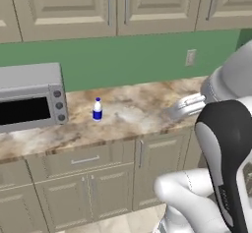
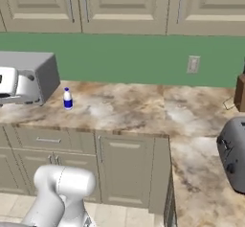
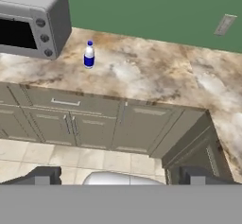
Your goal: Move the drinks to the dining counter.
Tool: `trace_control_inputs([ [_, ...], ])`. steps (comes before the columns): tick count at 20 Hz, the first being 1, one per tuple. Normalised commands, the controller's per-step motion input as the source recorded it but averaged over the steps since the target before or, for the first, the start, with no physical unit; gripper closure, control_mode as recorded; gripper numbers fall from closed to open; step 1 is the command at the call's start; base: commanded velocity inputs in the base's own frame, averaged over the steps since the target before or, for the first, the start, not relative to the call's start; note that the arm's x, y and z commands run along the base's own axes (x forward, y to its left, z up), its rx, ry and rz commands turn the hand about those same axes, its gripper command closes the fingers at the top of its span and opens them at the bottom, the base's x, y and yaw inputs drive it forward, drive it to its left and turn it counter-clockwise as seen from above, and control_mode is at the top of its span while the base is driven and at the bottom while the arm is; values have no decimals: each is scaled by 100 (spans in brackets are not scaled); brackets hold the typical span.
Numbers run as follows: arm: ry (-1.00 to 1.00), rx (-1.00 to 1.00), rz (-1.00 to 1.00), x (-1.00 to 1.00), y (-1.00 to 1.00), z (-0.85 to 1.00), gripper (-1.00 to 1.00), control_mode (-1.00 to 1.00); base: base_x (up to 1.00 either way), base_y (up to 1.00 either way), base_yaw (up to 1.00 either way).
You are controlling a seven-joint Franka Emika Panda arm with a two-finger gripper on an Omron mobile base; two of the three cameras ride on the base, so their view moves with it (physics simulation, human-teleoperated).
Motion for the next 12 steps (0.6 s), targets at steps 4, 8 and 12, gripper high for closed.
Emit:
trace_control_inputs([
  [4, 0, 0, 0, 0, 0, 0, -100, 100, 100, 2, 18],
  [8, 0, 0, 0, 0, 0, 0, -100, 100, 96, 26, 26],
  [12, 0, 0, 0, 0, 0, 0, -100, 100, 89, 0, 38],
])
